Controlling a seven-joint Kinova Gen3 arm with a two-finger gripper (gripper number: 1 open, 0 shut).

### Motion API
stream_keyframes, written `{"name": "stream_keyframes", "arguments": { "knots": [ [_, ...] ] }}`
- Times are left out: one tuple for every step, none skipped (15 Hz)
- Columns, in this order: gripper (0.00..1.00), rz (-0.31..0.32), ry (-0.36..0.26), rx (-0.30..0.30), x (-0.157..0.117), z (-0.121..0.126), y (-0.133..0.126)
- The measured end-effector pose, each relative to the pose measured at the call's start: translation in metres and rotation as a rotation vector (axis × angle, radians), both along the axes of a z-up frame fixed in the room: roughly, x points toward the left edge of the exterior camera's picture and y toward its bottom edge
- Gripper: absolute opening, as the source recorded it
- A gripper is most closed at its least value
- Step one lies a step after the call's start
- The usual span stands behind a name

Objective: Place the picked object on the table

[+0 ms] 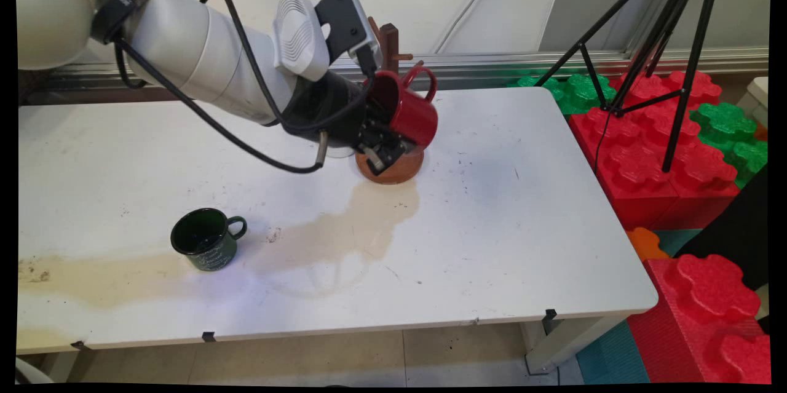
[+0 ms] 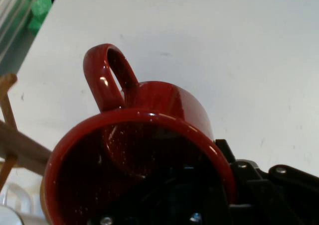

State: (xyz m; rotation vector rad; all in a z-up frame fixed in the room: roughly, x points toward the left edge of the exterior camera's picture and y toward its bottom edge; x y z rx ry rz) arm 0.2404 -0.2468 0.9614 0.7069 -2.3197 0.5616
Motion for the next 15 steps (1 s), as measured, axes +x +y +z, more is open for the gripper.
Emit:
{"name": "stream_keyframes", "arguments": {
  "knots": [
    [0.0,0.001,-0.022,0.011,-0.002,0.002,0.004],
    [0.0,0.001,-0.043,0.022,-0.003,0.003,0.007],
    [0.0,0.002,-0.072,0.034,-0.005,0.005,0.011],
    [0.0,0.001,-0.097,0.044,-0.006,0.006,0.014],
    [0.0,0.001,-0.123,0.054,-0.007,0.007,0.016],
    [0.0,0.0,-0.158,0.068,-0.008,0.007,0.019],
    [0.0,-0.003,-0.189,0.08,-0.01,0.007,0.02],
    [0.0,-0.003,-0.215,0.092,-0.01,0.006,0.021],
    [0.0,-0.003,-0.245,0.106,-0.011,0.005,0.021],
    [0.0,-0.003,-0.273,0.119,-0.013,0.003,0.022],
    [0.0,-0.003,-0.296,0.131,-0.014,0.001,0.022],
    [0.0,-0.005,-0.322,0.143,-0.017,-0.001,0.021],
    [0.0,-0.007,-0.347,0.153,-0.019,-0.004,0.02],
    [0.0,-0.01,-0.368,0.161,-0.022,-0.006,0.018],
    [0.0,-0.013,-0.39,0.172,-0.025,-0.01,0.017]
  ]
}}
